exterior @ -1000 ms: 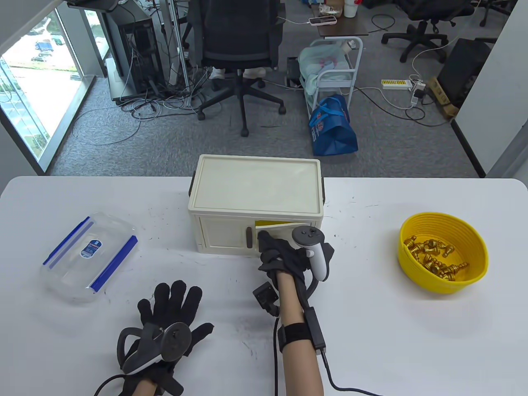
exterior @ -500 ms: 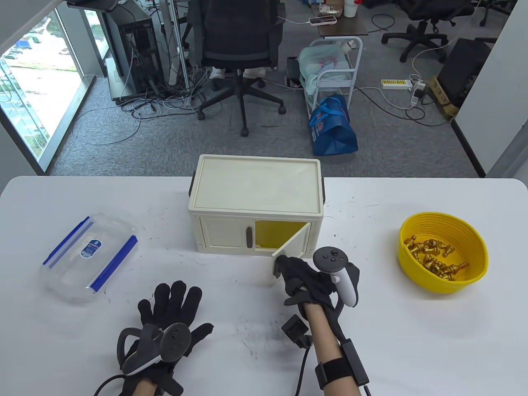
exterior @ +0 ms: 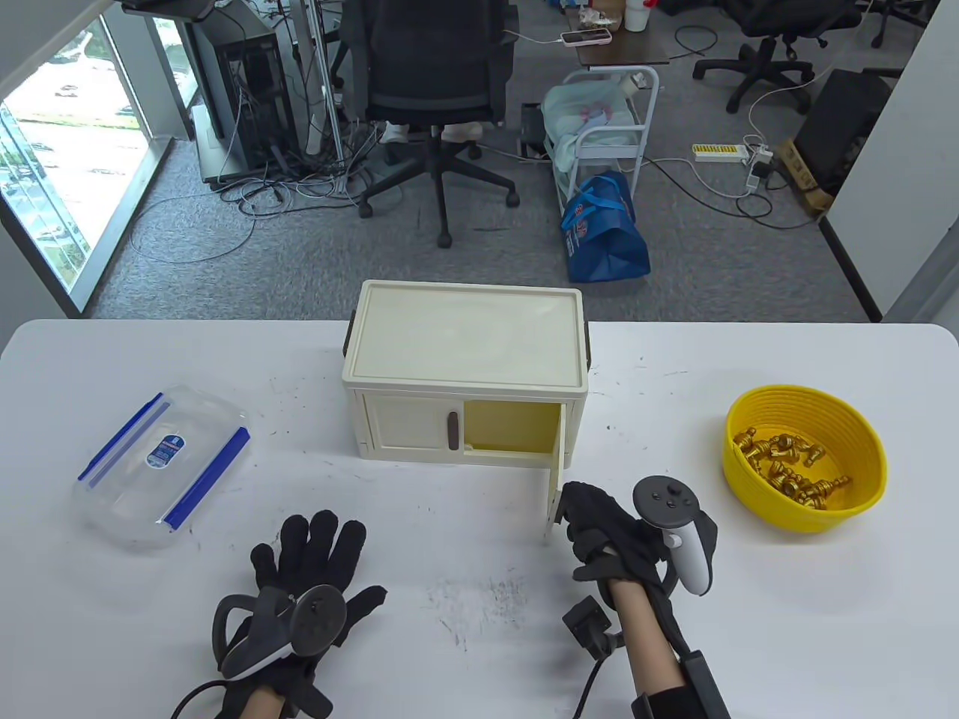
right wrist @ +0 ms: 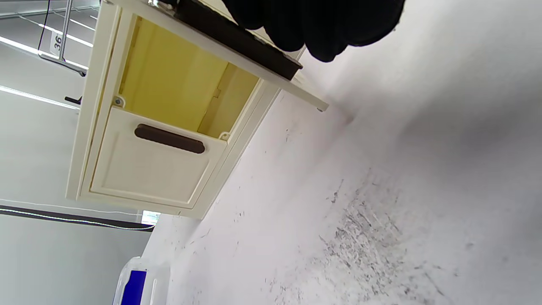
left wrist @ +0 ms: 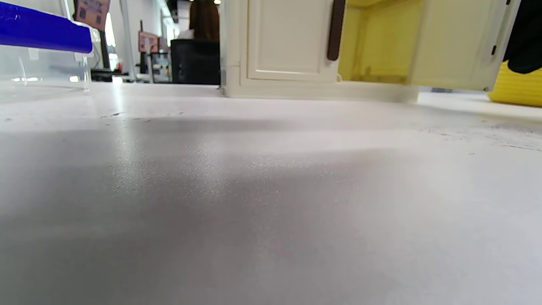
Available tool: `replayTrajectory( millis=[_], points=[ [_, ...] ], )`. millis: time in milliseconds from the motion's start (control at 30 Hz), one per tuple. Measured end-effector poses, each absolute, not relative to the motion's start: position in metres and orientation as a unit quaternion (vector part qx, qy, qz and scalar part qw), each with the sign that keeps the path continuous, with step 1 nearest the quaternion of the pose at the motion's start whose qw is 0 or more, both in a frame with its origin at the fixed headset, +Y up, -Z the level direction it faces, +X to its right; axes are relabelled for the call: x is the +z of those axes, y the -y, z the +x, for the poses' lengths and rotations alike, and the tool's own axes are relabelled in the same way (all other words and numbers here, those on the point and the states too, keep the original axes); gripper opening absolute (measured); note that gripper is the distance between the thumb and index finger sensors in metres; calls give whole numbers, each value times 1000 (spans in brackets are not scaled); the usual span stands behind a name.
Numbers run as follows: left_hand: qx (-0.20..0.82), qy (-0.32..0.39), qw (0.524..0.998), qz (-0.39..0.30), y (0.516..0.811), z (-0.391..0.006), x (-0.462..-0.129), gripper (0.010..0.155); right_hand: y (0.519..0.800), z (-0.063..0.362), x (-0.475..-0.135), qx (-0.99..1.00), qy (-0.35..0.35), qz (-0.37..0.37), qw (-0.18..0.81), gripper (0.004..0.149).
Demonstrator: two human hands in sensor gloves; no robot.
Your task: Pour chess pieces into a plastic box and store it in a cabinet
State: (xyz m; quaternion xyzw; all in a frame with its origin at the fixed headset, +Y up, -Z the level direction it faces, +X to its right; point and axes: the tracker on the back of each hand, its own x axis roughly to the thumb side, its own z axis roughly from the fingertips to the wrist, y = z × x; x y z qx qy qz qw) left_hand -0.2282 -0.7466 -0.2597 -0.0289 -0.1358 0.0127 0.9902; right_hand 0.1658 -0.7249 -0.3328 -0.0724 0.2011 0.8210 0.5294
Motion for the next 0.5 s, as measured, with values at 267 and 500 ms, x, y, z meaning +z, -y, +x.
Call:
replayTrajectory(
  millis=[267,500],
  points=[
    [14,135,990,-28,747,-229,-260,82,727,183,-332,809,-188,-93,550,60],
    [15,136,990,-27,746,-229,-260,82,727,191,-333,801,-182,-110,559,60]
  ],
)
